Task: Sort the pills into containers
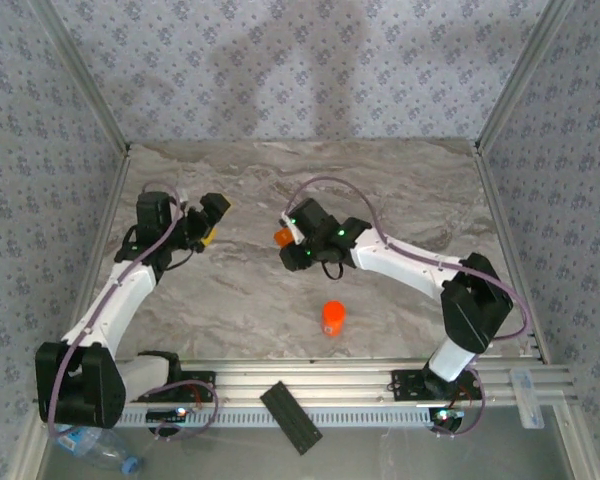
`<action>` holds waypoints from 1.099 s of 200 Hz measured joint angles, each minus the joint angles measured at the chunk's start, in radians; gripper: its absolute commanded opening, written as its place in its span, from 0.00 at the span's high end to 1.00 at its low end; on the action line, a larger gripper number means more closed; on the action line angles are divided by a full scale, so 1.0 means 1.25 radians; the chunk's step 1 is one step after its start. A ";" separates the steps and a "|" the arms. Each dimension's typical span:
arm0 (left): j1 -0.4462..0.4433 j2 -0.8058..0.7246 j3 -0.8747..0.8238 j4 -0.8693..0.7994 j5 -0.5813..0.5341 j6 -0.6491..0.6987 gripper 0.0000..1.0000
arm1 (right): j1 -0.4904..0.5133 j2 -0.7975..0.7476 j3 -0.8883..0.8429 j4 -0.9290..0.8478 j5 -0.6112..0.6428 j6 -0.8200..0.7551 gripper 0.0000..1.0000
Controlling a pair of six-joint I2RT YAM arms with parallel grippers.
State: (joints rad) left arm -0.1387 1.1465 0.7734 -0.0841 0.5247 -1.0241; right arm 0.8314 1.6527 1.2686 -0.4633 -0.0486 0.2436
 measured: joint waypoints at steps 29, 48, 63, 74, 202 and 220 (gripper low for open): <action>-0.060 0.017 -0.011 0.085 0.041 -0.069 0.09 | -0.029 0.000 0.014 0.009 -0.025 0.001 0.59; -0.099 0.042 -0.011 0.144 0.056 -0.108 0.12 | -0.030 0.002 0.027 0.012 -0.037 0.001 0.59; -0.125 0.062 -0.011 0.178 0.060 -0.129 0.16 | -0.029 0.005 0.037 0.017 -0.043 0.002 0.59; -0.141 0.076 -0.012 0.199 0.062 -0.143 0.18 | -0.029 0.007 0.041 0.022 -0.046 0.003 0.59; -0.205 0.142 -0.045 0.351 0.058 -0.252 0.25 | -0.029 0.028 0.042 0.040 -0.058 0.012 0.60; -0.208 0.144 -0.053 0.368 0.056 -0.272 0.25 | -0.029 0.029 0.042 0.043 -0.058 0.016 0.60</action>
State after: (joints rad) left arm -0.3981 1.3262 0.7074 0.3759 0.5945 -1.3636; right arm 0.7952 1.6890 1.3205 -0.4095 -0.1207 0.2630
